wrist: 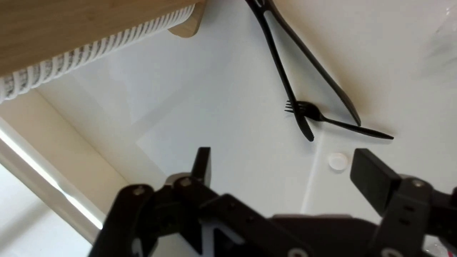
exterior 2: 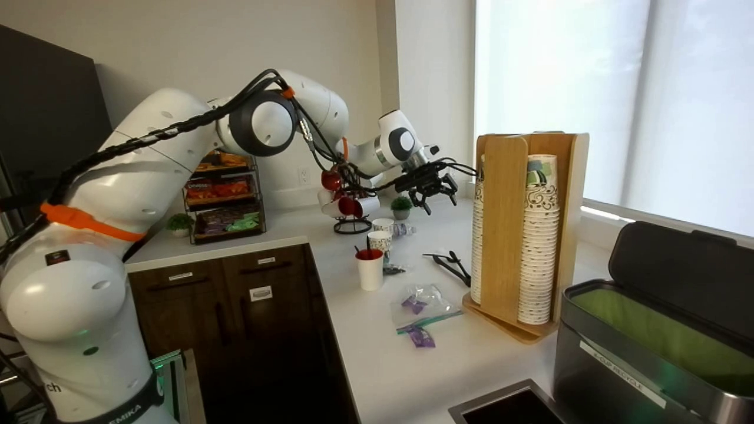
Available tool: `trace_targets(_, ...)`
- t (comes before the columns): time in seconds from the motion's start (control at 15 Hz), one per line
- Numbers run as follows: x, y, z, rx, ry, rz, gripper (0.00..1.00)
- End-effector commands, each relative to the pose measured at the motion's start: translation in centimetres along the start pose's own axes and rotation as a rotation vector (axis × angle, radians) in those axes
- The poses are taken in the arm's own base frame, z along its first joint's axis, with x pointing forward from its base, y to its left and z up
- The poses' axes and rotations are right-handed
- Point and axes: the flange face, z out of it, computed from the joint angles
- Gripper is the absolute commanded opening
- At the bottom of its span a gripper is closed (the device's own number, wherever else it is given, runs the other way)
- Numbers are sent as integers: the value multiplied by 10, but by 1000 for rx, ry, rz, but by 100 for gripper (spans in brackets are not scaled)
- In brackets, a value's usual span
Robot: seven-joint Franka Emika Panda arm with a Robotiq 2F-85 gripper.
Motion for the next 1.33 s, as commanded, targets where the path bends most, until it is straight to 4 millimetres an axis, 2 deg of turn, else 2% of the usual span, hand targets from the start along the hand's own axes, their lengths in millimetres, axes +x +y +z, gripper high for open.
trace_targets(0.0,6,0,13,-49,7,91,100)
trace_targets(0.13,0,-3,20,-60,-78,87,100)
trace_targets(0.2,-1,2,12,-34,-26,73,100)
trace_targets(0.4,-3,-1,19,-40,-55,75,100)
trace_targets(0.73,14,-24,18,40,85,332,100)
trace_targets(0.93,22,-31,20,7,145,478,100)
trace_targets(1.07,20,-28,15,5,131,410,100)
trace_targets(1.27,20,-27,17,-13,145,421,100)
